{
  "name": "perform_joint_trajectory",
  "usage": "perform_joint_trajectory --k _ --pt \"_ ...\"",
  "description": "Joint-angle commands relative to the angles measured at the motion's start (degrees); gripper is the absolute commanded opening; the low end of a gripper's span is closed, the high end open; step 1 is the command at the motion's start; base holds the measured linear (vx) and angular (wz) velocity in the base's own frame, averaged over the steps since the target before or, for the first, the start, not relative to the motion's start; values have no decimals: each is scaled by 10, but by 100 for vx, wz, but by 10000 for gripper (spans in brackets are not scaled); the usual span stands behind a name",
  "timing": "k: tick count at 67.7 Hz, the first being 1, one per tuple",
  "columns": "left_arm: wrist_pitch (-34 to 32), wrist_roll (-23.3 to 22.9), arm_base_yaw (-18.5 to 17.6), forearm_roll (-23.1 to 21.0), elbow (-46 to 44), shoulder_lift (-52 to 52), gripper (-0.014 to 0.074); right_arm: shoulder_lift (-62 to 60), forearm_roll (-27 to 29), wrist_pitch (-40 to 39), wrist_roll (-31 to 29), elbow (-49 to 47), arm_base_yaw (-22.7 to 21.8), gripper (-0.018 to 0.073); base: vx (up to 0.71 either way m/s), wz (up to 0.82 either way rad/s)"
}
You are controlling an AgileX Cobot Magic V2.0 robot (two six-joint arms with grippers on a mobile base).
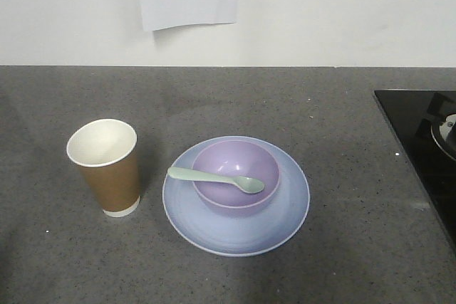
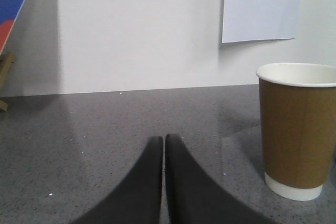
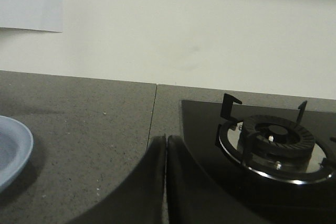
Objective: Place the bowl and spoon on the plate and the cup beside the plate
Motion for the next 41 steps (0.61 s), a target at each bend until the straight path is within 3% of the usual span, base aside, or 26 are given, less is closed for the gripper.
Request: perform_joint_trajectory --k 1,21,41 --pt "-42 0 0 -4 -14 -4 -7 -32 0 -51 -4 20 -5 -1 0 0" --pt "-42 0 0 -4 -14 -4 -7 -88 3 -70 -2 79 30 -1 0 0" --pt "-42 0 0 -4 -14 -4 -7 -86 13 -78 -2 98 29 -1 0 0"
